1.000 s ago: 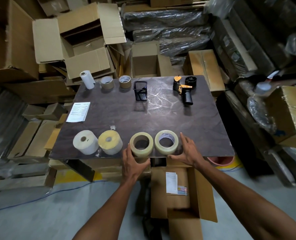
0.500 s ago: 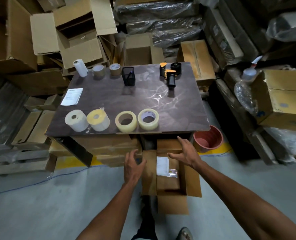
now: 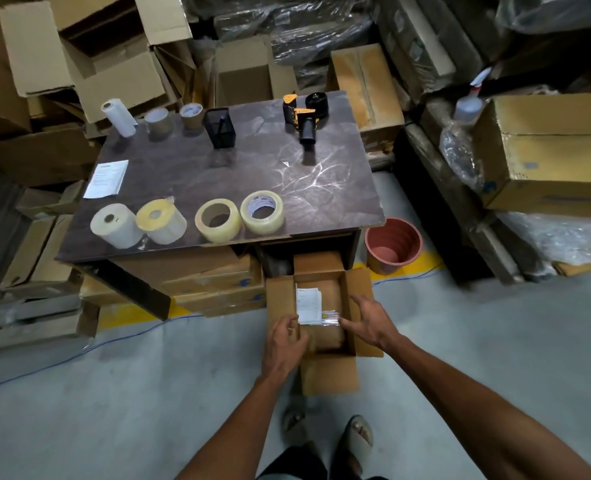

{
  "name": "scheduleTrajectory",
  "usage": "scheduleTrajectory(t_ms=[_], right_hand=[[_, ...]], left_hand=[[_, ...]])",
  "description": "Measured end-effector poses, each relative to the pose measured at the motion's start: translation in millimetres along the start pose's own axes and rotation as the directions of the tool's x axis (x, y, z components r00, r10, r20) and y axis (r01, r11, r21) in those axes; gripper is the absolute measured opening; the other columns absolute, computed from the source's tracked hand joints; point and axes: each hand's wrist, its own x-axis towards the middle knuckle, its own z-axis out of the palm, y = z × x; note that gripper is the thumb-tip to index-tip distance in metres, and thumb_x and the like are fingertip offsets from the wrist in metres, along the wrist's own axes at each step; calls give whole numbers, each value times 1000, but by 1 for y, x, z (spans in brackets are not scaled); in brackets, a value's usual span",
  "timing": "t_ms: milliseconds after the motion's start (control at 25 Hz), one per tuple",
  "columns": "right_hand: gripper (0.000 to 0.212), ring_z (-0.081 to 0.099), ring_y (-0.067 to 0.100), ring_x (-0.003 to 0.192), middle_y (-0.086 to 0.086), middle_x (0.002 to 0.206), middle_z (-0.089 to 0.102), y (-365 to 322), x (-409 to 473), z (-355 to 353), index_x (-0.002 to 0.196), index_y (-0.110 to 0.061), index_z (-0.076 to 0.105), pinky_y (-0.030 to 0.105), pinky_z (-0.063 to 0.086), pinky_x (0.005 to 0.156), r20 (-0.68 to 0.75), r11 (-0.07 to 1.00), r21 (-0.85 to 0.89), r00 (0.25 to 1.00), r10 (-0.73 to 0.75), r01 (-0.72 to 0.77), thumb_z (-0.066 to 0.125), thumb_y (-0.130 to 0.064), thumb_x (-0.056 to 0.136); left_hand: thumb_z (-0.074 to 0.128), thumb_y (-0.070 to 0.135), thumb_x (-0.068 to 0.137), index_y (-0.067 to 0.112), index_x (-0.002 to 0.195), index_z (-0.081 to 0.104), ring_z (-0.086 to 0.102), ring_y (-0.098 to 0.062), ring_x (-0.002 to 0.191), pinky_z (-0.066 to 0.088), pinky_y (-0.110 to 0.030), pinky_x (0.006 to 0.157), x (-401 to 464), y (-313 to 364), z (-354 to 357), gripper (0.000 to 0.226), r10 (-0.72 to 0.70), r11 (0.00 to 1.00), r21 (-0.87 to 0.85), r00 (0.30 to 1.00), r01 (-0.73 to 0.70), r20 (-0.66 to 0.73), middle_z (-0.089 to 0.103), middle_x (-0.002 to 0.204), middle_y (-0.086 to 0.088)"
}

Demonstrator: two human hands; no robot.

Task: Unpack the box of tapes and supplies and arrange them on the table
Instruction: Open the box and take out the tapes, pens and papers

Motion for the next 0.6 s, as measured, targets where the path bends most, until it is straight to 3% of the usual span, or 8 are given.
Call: scheduleTrajectory(t_ms=[280,480,600], right_hand=[[66,53,26,130,10,146,52,25,46,61,151,-14,41,33,44,104,29,986,127,994,103,-106,65,-35,93],[43,61,16,102,9,131,64,79,124,140,140,-16,52,19,48,76,68,965,188,983,170,-180,59,-20,98],[42,62,26,109,14,130,63,121,173,185,139,-9,53,22,44,76,53,974,166,987,149,-156,54,-15,97]], left_hand=[[66,26,91,24,140,50,54,-19,120,51,-38,101,47,-46,38,52,-36,998,55,987,28,158,56,134,-3],[64,17,92,20,142,47,48,-21,132,43,-31,107,117,-109,97,54,-18,994,112,975,-7,220,51,140,-1],[67,30,88,24,147,39,42,-21,138,40,-34,113,171,-153,152,66,-21,985,172,976,-17,219,40,151,1]])
